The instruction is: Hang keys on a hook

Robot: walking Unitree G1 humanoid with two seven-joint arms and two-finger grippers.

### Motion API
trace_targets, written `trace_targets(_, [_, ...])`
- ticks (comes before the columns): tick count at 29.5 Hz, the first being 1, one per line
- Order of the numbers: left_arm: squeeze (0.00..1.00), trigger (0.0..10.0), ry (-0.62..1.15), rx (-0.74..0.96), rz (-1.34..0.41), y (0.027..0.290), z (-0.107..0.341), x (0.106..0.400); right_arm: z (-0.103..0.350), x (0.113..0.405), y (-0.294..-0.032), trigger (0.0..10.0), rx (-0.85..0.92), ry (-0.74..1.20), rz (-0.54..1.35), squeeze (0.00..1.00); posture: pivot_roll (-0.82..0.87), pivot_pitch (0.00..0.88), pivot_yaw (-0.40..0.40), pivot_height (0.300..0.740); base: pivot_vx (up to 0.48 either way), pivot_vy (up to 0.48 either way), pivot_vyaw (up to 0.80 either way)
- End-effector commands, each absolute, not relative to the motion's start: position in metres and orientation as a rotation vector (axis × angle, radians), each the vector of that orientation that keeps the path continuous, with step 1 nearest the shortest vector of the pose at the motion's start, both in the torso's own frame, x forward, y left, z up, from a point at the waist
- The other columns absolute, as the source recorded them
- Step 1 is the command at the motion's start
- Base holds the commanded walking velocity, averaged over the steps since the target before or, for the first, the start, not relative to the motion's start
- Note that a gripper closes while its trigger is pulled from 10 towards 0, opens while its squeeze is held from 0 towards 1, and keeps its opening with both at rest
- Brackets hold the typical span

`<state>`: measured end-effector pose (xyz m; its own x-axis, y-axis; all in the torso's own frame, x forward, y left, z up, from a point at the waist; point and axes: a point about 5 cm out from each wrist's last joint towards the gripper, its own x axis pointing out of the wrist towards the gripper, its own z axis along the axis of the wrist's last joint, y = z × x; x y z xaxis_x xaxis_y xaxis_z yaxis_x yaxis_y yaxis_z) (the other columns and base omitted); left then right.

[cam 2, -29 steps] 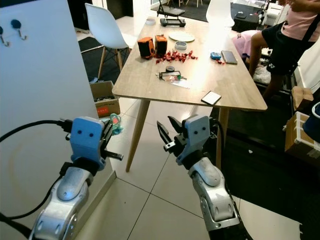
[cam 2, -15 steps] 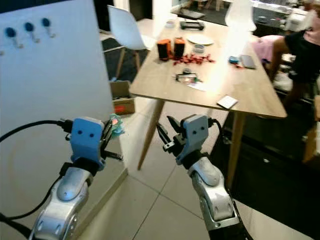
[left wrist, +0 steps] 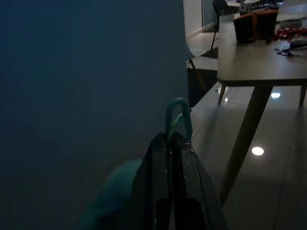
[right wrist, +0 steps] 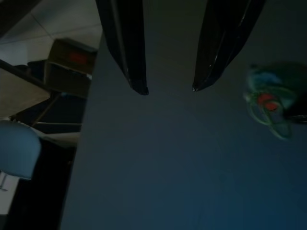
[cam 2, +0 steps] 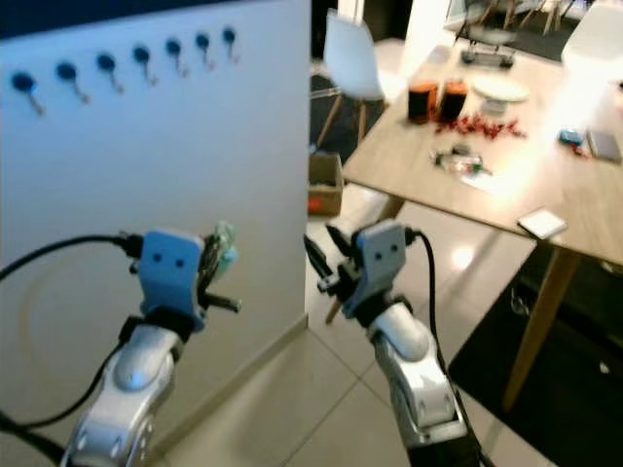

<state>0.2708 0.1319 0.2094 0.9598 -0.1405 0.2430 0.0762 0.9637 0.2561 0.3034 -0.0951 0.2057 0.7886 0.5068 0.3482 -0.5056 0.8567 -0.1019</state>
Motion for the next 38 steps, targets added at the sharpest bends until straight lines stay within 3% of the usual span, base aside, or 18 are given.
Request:
trace_targets(1, [0.00, 10.0, -0.264, 0.255, -0.108, 0.132, 0.208, 0.269, 0.204, 0.302, -0.093, 10.0, -0.006, -0.371, 0.554, 0.00, 0.15, 0.138, -0.066, 0.740, 0.000, 0.000, 0.79])
trace_targets(22, [0.00, 10.0, -0.272, 0.270, -0.123, 0.130, 0.209, 0.270, 0.206, 0.303, -0.093, 10.0, -0.005, -0.382, 0.549, 0.00, 0.15, 0.125, -0.057, 0.740, 0.000, 0.000, 0.79])
trace_targets(38, [0.00, 10.0, -0.308, 0.233, -0.190, 0.115, 0.222, 0.276, 0.206, 0.305, -0.096, 10.0, 0.023, -0.390, 0.512, 0.00, 0.15, 0.134, -0.056, 0.740, 0.000, 0.000, 0.00])
